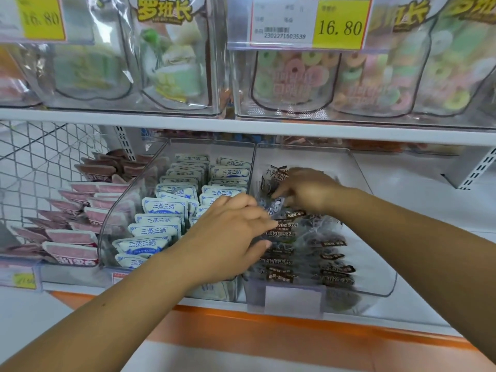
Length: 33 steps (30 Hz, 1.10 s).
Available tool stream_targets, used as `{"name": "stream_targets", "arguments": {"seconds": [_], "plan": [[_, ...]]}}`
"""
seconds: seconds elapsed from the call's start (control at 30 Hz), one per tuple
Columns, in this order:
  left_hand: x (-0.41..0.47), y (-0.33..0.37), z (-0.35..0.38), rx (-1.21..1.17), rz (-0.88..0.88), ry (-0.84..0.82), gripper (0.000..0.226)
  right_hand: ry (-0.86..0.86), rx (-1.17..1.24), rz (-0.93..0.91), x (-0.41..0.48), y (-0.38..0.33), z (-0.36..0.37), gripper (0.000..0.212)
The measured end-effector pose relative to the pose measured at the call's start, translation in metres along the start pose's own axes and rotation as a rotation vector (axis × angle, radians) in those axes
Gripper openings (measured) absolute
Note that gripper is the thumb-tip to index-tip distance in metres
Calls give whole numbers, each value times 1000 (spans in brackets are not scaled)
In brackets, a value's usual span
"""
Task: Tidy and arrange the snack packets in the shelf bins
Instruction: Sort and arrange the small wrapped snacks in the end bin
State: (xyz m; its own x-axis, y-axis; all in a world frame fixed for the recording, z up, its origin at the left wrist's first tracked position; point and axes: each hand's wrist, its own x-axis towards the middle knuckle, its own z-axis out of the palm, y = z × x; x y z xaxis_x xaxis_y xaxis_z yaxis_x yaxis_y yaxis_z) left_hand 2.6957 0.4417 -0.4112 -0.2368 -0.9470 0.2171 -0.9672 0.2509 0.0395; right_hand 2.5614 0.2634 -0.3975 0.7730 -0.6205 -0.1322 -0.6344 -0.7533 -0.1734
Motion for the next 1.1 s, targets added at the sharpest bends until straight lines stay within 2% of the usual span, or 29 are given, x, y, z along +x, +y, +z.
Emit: {"name": "stream_targets", "arguments": {"seconds": [0.1, 0.2, 0.33, 0.43, 0.63, 0.73, 0.87, 0.97, 1.03, 1.1], "plan": [[-1, 0, 1, -55, -8, 30, 47, 158, 142, -50, -16, 6, -14, 14], [-1, 7, -2, -229, -127, 111, 51, 253, 349, -61, -46, 12, -27, 10], [9, 18, -12, -512, -325, 351, 65, 394, 891, 44, -79, 7, -22, 12], [18, 25, -19, -589, -385, 346, 68, 386, 1116, 44, -91, -2, -17, 9], [25, 26, -22, -860, -439, 343, 44, 321, 1180, 13, -101, -5, -15, 19], [23, 26, -21, -909, -453, 330, 42, 268, 1261, -6, -103, -5, -13, 24], [22, 22, -28, -977, -446, 282, 41, 302, 1263, -32, -105, -7, -13, 25], [20, 17, -32, -1089, -418, 215, 46, 350, 1262, 13, -105, -8, -10, 35], [19, 17, -33, -1076, -409, 224, 45, 464, 1047, -31, -108, -9, -8, 47], [21, 16, -31, -1057, -458, 262, 36, 510, 597, -113, -113, -8, -6, 63]]}}
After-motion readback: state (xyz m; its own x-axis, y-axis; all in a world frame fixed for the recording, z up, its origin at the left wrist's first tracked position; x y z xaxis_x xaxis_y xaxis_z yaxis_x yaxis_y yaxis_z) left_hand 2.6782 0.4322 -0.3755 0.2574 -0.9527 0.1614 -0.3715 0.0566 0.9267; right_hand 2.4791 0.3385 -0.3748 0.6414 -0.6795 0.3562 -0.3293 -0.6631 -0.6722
